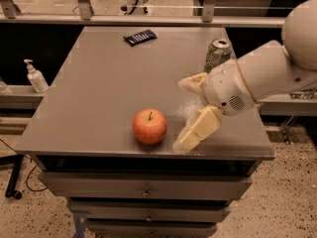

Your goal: Move apple near 7up can

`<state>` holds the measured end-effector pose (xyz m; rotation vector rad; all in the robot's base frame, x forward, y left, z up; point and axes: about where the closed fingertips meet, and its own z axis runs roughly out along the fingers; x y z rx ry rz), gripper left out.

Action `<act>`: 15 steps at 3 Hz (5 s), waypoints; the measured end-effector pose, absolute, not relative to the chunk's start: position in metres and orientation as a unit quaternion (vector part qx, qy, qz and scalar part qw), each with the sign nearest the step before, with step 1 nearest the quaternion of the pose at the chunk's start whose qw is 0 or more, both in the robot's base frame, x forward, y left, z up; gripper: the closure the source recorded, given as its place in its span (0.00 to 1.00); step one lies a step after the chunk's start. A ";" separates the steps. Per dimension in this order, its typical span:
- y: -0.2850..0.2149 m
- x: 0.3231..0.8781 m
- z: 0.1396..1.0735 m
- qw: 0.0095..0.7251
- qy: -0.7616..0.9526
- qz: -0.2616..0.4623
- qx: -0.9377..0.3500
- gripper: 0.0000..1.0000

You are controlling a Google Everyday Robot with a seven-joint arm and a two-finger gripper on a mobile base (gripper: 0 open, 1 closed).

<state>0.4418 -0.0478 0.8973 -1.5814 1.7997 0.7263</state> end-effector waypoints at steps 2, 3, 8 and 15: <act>0.003 0.437 0.887 0.359 0.648 0.343 -0.578 0.00; 0.010 0.435 0.876 0.367 0.647 0.337 -0.577 0.00; -0.018 0.444 0.861 0.383 0.685 0.309 -0.538 0.87; -0.216 0.570 0.899 0.503 0.749 0.179 -0.393 1.00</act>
Offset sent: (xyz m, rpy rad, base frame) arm -0.0057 0.0702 -0.0197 0.2447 -0.0010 0.0275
